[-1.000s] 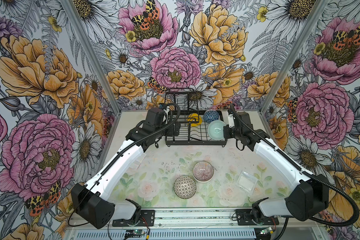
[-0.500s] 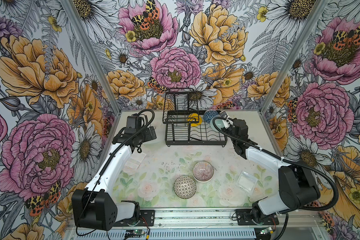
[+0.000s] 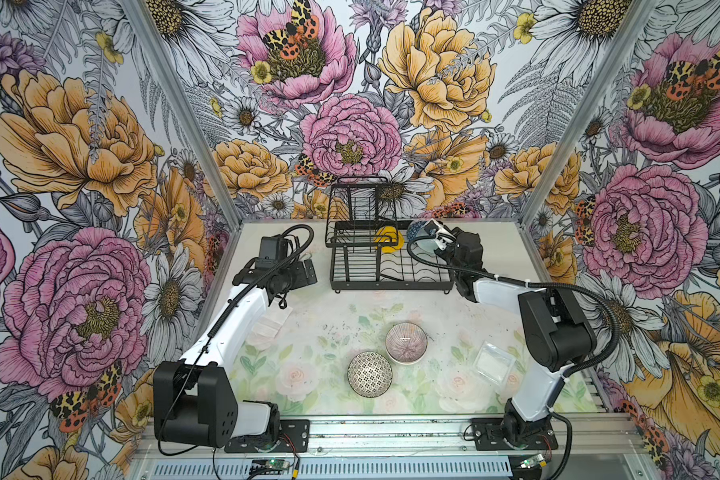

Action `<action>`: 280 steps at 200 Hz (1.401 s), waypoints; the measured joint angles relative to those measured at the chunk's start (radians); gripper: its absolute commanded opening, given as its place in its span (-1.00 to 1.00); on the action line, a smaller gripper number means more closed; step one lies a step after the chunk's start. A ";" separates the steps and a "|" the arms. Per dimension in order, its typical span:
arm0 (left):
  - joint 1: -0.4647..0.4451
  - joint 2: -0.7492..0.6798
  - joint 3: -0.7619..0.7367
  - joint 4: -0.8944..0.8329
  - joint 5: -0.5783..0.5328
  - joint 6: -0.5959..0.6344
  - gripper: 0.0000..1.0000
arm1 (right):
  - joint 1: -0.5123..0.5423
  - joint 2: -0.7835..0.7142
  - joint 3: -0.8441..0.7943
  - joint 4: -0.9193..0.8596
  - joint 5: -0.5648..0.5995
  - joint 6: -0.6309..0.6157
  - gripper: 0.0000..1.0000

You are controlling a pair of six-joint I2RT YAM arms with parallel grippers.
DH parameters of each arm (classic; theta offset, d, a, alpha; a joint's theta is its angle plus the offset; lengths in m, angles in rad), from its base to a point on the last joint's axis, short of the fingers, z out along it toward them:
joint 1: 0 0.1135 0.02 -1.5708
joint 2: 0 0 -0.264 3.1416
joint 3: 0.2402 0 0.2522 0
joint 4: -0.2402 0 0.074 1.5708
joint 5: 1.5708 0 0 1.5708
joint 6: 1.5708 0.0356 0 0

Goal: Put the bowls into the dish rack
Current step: 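Carry the green bowl into the rack slots with the right gripper while left arm withdraws, then lower the green bowl upright into the rack beside the blue bowl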

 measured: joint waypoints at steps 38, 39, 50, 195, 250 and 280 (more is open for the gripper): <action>0.000 0.002 -0.005 0.007 0.011 0.000 0.98 | -0.002 0.055 0.019 0.000 -0.034 -0.054 -1.00; 0.000 0.002 -0.005 0.007 0.012 0.000 0.97 | -0.002 0.055 0.019 0.000 -0.034 -0.055 -1.00; 0.000 0.003 -0.005 0.008 0.015 0.000 0.98 | -0.002 0.070 0.024 0.000 -0.038 -0.068 -1.00; 0.000 0.063 -0.005 0.023 0.043 0.000 0.97 | 0.032 0.268 0.093 0.247 0.020 -0.284 -1.00; 0.000 0.063 -0.005 0.023 0.046 0.000 0.98 | 0.040 0.294 0.123 0.315 0.031 -0.356 -1.00; 0.000 0.071 -0.005 0.025 0.049 0.000 0.98 | 0.040 0.299 0.123 0.329 0.030 -0.383 -1.00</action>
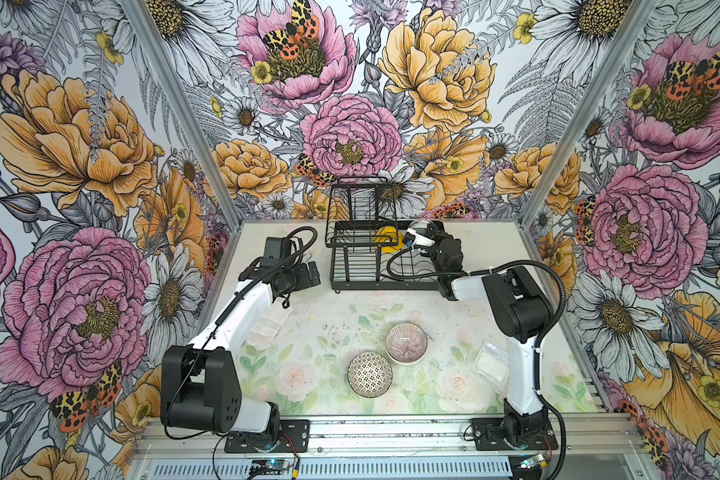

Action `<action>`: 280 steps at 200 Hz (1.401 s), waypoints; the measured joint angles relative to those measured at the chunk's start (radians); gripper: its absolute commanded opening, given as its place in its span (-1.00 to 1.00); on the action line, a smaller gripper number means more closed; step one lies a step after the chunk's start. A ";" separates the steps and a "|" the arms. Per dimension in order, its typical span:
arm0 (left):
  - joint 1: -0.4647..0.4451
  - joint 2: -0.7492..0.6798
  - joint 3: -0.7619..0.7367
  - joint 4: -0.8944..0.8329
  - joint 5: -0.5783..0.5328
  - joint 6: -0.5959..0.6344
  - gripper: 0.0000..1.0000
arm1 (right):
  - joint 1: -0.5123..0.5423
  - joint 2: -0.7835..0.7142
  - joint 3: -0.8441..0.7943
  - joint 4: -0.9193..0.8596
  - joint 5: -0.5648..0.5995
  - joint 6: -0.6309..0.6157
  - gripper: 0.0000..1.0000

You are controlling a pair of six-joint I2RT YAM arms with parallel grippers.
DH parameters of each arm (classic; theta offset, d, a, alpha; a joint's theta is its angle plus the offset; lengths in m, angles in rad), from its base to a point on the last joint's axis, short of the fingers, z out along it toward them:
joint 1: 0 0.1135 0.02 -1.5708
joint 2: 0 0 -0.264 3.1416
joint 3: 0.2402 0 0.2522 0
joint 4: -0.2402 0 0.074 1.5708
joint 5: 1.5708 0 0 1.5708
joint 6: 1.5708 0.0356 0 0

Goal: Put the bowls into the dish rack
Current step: 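Lower the green bowl upright into the rack beside the blue bowl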

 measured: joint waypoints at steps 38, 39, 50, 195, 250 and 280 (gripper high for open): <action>0.000 0.011 0.000 0.001 0.004 0.000 0.97 | 0.000 0.011 0.000 0.003 0.000 -0.018 -1.00; 0.000 0.011 0.000 0.001 0.004 0.000 0.98 | 0.000 0.011 0.000 0.003 0.000 -0.018 -1.00; 0.000 0.011 0.000 0.002 0.004 0.000 0.98 | 0.000 0.012 0.000 0.003 0.000 -0.019 -1.00; 0.000 0.025 0.000 0.019 0.007 0.000 0.97 | -0.005 0.040 -0.028 0.009 -0.005 -0.018 -1.00; 0.000 0.026 0.000 0.019 0.007 0.000 0.97 | -0.012 0.040 -0.039 0.007 -0.019 0.009 -1.00; 0.000 0.026 0.000 0.019 0.007 0.000 0.97 | -0.018 0.039 -0.044 0.005 -0.031 0.035 -1.00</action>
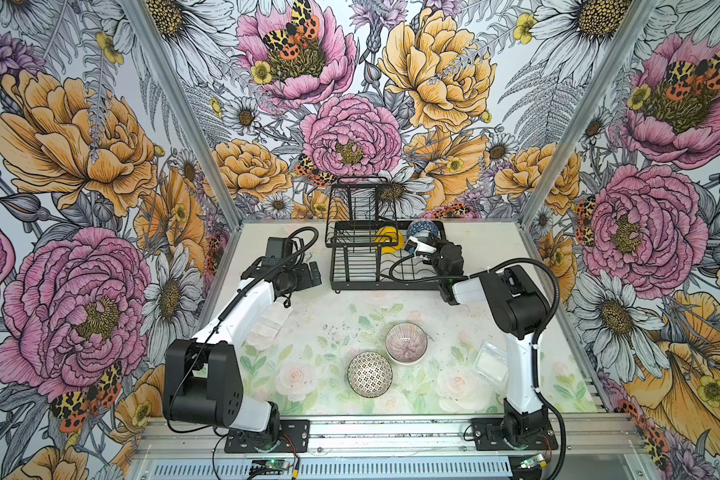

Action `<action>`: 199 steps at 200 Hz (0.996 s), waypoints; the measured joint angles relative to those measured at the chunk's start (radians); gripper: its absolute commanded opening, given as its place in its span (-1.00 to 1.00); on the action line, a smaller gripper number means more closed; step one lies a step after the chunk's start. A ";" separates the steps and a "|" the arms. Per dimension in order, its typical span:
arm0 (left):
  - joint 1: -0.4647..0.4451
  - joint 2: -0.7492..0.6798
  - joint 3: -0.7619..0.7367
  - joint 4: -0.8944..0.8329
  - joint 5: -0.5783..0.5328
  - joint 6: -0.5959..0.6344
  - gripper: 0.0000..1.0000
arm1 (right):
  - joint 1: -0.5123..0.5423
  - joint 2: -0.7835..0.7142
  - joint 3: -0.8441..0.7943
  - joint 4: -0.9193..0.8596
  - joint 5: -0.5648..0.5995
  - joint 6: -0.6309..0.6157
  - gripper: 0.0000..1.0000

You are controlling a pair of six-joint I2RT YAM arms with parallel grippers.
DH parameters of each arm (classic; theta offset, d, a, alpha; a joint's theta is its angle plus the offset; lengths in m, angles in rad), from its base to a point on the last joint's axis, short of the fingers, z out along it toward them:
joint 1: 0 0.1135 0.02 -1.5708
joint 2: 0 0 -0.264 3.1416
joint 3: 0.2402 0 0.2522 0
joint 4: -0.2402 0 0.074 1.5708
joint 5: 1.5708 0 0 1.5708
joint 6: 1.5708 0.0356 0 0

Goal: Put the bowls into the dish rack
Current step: 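Lower the green bowl upright into the rack beside the blue bowl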

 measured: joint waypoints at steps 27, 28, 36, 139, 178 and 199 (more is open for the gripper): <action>0.000 0.000 0.000 0.000 0.000 0.000 0.98 | -0.006 -0.005 -0.001 -0.018 -0.013 0.033 -1.00; 0.000 0.000 0.000 0.000 0.000 0.000 0.98 | -0.006 -0.005 -0.001 -0.018 -0.014 0.034 -1.00; 0.000 0.000 0.000 0.000 0.000 0.000 0.98 | -0.006 -0.008 -0.001 -0.026 -0.018 0.042 -1.00; 0.000 0.000 0.000 0.000 0.003 0.000 0.98 | -0.019 -0.018 0.000 -0.066 -0.045 0.106 -0.95; 0.000 0.000 0.000 0.000 0.008 0.000 0.97 | -0.022 -0.024 0.004 -0.086 -0.048 0.114 -0.76; 0.000 0.000 0.000 0.000 0.008 0.000 0.97 | -0.024 -0.024 0.005 -0.098 -0.050 0.126 -0.65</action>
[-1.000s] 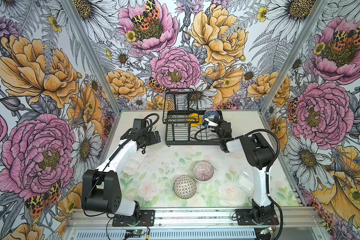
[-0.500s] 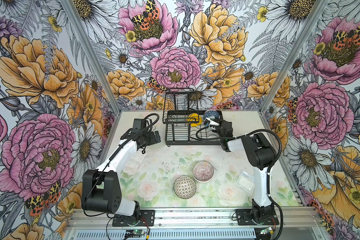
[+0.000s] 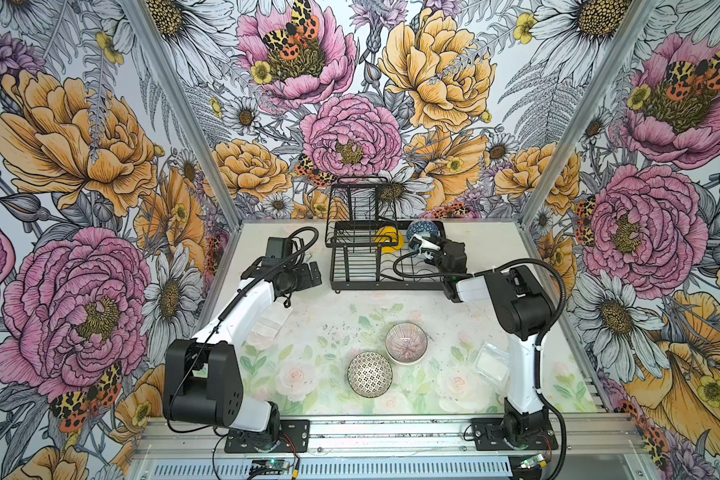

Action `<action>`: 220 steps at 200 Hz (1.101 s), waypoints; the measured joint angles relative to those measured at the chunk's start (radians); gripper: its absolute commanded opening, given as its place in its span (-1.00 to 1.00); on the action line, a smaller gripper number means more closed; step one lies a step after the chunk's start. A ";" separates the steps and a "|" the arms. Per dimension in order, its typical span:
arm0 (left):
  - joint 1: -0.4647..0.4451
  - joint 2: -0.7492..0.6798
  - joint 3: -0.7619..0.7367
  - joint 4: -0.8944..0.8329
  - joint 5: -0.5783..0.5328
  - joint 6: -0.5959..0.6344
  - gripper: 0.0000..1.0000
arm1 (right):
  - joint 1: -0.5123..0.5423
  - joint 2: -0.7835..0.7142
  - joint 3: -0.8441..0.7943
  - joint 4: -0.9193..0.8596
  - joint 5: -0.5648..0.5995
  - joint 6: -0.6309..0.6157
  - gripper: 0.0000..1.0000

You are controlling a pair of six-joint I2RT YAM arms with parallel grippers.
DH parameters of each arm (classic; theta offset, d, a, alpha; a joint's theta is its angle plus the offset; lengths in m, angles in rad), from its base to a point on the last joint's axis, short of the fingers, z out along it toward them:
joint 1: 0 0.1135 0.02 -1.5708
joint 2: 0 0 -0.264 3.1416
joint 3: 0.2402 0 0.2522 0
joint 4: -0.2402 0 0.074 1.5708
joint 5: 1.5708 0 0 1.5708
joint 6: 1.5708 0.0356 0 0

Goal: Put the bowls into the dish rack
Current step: 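Lower the green bowl upright into the rack beside the blue bowl, then open the right gripper and withdraw it from the green bowl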

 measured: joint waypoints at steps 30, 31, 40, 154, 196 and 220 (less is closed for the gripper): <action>0.000 0.000 0.000 0.000 0.000 0.000 0.98 | 0.000 0.000 0.000 -0.010 -0.002 0.006 -0.50; 0.000 0.000 0.000 0.000 0.000 0.000 0.97 | 0.000 0.000 0.000 -0.010 -0.002 0.006 -0.50; 0.000 0.000 0.000 0.000 0.000 0.000 0.98 | 0.000 0.000 0.000 -0.013 -0.002 0.007 -0.48; 0.000 0.000 -0.006 0.000 0.003 0.000 0.98 | -0.002 -0.100 -0.016 -0.081 -0.008 0.051 0.99; 0.000 -0.008 -0.006 0.000 0.003 0.000 0.98 | -0.002 -0.165 -0.063 -0.094 0.001 0.105 0.99; 0.000 -0.014 -0.006 0.000 0.003 0.000 0.98 | -0.001 -0.200 -0.074 -0.129 0.023 0.136 0.99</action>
